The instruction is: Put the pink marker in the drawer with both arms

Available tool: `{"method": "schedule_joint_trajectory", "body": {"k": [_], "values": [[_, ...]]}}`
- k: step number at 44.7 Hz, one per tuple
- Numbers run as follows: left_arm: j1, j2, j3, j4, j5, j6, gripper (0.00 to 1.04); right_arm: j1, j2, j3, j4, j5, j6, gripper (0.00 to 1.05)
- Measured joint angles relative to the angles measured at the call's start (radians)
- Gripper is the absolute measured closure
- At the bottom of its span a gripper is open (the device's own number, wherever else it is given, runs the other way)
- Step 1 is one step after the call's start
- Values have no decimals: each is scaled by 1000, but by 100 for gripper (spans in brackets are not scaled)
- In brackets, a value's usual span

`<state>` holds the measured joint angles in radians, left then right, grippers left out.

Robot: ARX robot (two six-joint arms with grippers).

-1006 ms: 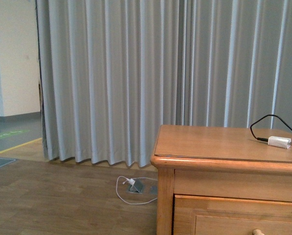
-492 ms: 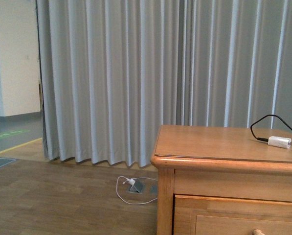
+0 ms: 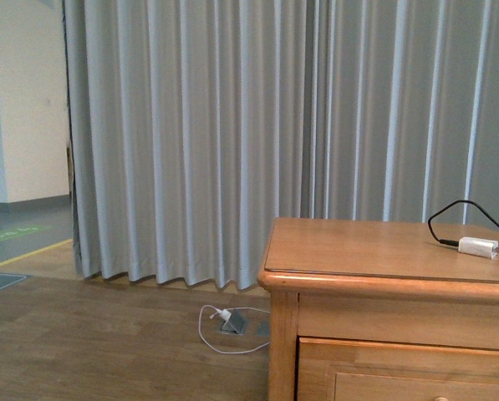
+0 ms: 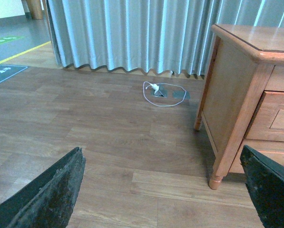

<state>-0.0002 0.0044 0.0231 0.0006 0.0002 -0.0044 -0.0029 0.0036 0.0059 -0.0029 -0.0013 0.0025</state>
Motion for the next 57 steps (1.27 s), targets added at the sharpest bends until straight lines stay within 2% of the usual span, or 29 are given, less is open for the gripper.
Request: {"method": "schedule_joint_trajectory", "body": {"k": [57], "values": [[0, 0, 0, 0, 0, 0, 6, 0, 0, 0, 0, 0, 0, 8]]}}
